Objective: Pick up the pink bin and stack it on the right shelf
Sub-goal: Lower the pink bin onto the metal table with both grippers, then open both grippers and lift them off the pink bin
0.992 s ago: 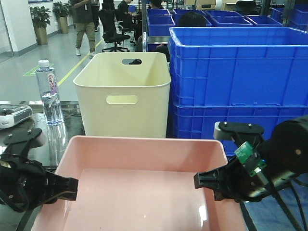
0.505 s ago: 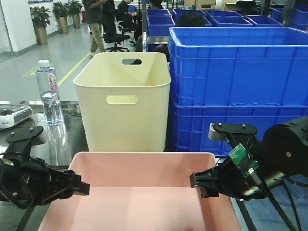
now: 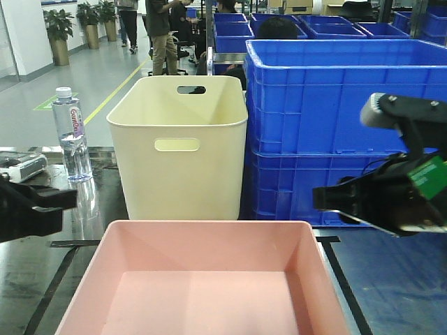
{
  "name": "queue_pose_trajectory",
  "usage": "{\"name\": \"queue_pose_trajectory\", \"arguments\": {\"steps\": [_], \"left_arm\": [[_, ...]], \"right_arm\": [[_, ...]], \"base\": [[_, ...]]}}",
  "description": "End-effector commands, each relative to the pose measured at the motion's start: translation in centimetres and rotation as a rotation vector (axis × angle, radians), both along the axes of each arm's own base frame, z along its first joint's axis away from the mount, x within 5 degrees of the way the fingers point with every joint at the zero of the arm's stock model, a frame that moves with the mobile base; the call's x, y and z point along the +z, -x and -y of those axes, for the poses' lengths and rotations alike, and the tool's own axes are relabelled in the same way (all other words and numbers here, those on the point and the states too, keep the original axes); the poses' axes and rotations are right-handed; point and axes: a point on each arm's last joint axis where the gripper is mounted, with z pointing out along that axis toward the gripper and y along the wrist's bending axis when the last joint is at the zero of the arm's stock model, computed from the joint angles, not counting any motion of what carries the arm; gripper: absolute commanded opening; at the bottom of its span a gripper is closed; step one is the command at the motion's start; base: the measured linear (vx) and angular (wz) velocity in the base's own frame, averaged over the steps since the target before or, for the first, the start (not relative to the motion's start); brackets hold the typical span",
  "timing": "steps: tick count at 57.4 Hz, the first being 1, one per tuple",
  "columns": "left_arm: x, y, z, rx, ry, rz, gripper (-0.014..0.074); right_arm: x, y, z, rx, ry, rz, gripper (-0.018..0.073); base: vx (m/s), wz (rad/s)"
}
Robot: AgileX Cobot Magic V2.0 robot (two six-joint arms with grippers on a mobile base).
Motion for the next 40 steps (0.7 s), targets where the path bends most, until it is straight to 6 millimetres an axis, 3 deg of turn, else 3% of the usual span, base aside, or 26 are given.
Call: {"name": "queue_pose_trajectory", "arguments": {"steps": [1, 7, 40], "left_arm": [[2.8, 1.4, -0.3, 0.021, 0.06, 0.13, 0.0088], [3.1, 1.9, -0.4, 0.018, 0.063, 0.143, -0.0011], [2.6, 2.5, -0.9, 0.048, 0.053, 0.171, -0.0008]], "right_arm": [[2.9, 1.1, 0.6, 0.009, -0.024, 0.152, 0.0355], [3.1, 1.3, 0.7, 0.009, -0.028, 0.16, 0.0328], [3.1, 1.3, 0.7, 0.008, -0.027, 0.156, 0.0232]], "base": [[0.0, 0.0], [0.0, 0.0], [0.0, 0.0]]}}
